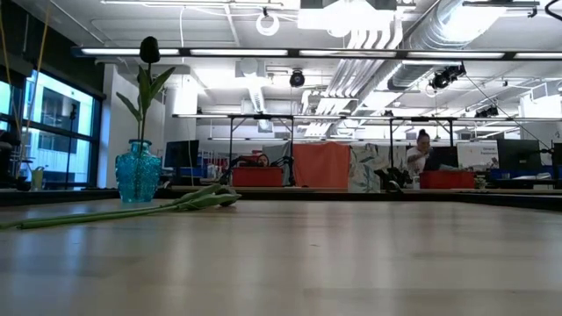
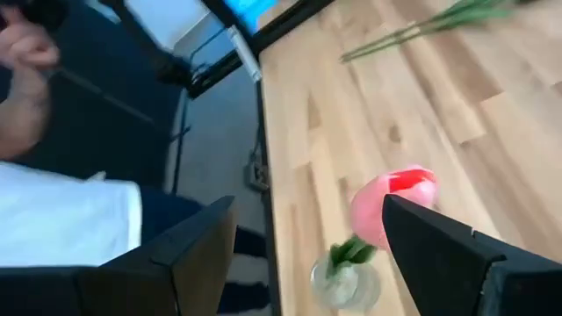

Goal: Sort flowers into vase by color
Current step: Put the black flower into the blue vase

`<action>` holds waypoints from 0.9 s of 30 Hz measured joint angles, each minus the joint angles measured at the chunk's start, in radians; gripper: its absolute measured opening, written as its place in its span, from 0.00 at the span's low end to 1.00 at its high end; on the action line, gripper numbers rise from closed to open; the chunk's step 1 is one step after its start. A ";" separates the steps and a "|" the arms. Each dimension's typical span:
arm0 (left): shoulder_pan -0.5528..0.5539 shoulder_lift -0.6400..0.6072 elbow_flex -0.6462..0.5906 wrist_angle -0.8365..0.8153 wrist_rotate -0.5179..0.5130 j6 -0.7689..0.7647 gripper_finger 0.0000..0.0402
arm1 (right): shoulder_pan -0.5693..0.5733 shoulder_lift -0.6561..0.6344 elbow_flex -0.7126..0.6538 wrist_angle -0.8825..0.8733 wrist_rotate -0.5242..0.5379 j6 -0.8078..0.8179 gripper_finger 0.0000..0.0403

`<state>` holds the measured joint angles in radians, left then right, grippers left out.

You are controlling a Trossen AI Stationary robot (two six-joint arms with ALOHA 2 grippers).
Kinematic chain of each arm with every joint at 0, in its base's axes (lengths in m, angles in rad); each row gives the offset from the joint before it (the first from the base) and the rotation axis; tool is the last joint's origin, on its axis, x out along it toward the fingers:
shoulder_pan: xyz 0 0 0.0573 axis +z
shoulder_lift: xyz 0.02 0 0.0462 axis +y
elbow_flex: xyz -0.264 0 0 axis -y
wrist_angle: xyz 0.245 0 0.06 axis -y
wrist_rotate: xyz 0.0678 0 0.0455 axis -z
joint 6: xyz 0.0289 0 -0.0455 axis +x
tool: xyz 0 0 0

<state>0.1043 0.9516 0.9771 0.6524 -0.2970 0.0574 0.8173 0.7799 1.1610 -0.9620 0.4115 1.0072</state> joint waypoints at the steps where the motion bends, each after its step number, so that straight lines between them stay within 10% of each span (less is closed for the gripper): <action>1: 0.000 0.000 0.000 0.000 -0.002 0.000 0.52 | -0.003 0.003 0.000 0.001 0.022 0.008 0.70; 7: -0.002 0.015 0.062 -0.045 -0.004 -0.009 0.52 | -0.065 0.003 0.000 0.082 0.103 0.012 0.70; 21: -0.117 0.292 0.528 -1.017 -0.081 0.077 0.52 | -0.328 0.005 0.120 0.309 0.272 -0.379 0.70; 27: -0.235 0.444 0.571 -1.126 -0.100 0.136 0.52 | -0.443 0.005 0.135 0.324 0.325 -0.449 0.70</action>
<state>-0.1305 1.3957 1.5483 -0.4740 -0.3966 0.1932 0.3742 0.7850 1.2961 -0.6383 0.7364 0.5581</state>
